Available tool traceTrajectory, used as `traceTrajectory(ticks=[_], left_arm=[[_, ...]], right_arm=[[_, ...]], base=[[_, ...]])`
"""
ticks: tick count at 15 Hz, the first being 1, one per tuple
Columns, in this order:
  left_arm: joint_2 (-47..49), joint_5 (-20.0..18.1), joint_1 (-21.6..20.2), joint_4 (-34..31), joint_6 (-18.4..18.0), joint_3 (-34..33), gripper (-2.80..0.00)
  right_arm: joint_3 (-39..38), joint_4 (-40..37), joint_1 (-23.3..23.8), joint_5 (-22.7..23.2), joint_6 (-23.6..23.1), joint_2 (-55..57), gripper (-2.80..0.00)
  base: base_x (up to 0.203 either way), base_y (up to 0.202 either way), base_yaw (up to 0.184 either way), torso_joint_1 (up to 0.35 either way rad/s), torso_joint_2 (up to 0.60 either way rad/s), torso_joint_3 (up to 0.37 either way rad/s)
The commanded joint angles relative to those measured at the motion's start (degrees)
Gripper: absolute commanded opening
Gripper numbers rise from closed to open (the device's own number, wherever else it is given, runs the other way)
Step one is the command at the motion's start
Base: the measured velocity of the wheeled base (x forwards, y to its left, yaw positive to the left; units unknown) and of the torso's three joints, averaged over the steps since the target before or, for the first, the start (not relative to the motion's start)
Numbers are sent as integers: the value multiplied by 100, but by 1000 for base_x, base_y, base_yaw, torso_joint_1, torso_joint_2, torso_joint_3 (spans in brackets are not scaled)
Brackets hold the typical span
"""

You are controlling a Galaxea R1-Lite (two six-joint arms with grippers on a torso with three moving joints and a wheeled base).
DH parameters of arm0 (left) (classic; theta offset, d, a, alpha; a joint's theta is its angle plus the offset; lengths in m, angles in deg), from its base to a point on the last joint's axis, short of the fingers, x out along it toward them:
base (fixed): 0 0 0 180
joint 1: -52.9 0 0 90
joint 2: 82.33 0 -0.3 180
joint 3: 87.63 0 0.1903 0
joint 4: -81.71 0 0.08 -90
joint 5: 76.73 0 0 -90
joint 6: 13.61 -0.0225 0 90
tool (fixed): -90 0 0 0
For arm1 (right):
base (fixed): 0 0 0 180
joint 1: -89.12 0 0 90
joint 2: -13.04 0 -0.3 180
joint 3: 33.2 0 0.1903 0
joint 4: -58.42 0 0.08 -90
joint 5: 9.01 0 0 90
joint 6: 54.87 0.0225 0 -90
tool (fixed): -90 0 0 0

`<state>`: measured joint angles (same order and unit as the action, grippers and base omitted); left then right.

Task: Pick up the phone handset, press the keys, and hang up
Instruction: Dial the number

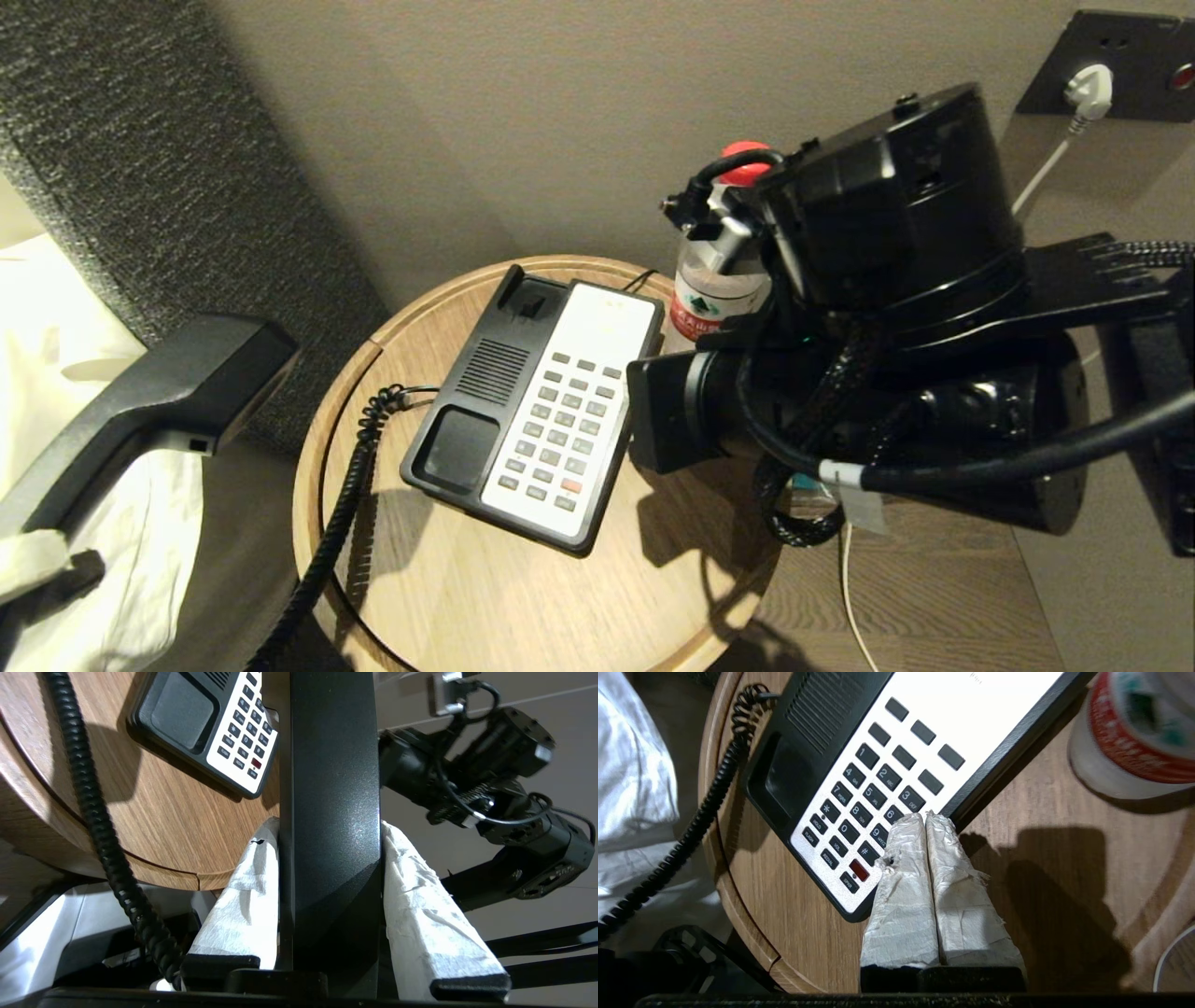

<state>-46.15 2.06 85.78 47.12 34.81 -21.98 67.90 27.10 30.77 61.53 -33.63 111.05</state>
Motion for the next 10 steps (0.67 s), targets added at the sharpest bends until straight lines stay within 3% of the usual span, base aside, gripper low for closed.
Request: traceTrajectory(ticks=[1,10], left_arm=[[12,-4,-1,139,27,-150,-280],[-21,-10,-1,174,-5,-228,-280]], right_arm=[[90,81,40,-23,-5,259,-280],[242,93,86,-58,-13,636,-280]], base=[[0,0,0,0,0,0],[0,0,0,0,0,0]])
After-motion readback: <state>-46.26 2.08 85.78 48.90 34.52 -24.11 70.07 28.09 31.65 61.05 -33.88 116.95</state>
